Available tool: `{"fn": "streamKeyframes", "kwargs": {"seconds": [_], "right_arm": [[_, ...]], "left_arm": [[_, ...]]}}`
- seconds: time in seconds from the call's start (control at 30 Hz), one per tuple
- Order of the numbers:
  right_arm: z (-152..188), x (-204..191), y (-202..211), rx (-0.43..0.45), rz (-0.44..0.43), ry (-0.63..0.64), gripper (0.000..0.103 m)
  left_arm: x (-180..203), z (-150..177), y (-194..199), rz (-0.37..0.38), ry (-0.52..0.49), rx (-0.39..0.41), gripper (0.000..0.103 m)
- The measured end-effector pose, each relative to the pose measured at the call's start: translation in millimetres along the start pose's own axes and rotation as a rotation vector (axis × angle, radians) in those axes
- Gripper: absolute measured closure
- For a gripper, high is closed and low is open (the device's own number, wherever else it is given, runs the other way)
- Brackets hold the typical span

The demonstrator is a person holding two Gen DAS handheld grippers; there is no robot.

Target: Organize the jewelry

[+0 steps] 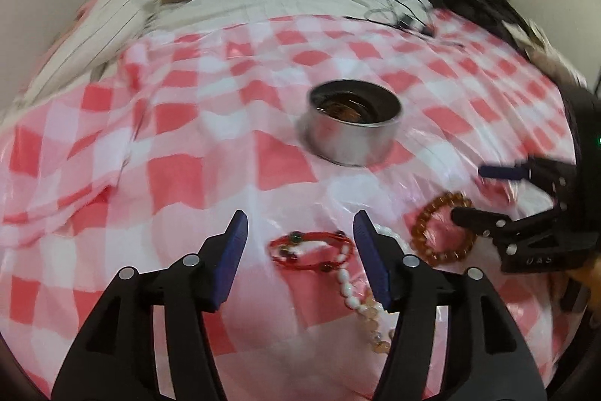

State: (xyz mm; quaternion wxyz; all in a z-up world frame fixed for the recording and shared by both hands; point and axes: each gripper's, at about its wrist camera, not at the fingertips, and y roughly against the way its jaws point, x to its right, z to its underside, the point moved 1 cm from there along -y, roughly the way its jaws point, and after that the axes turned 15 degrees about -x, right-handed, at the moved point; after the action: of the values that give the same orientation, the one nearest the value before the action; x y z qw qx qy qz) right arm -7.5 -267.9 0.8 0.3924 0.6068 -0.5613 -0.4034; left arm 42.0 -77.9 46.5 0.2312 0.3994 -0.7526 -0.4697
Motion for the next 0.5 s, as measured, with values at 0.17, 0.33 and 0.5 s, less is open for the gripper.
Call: {"fn": "streamKeyframes", "kwargs": {"seconds": [0.17, 0.33, 0.5], "right_arm": [[-1, -7, -5, -0.04, 0.034, 0.042, 0.057], [0, 5, 1, -0.027, 0.065, 0.006, 0.067], [-2, 2, -2, -0.026, 0.015, 0.007, 0.037]], "left_arm": [[-2, 5, -18, -0.024, 0.001, -0.1, 0.053], [-14, 7, -12, -0.007, 0.026, -0.085, 0.078], [-13, 3, -13, 0.025, 0.038, -0.053, 0.051]]}}
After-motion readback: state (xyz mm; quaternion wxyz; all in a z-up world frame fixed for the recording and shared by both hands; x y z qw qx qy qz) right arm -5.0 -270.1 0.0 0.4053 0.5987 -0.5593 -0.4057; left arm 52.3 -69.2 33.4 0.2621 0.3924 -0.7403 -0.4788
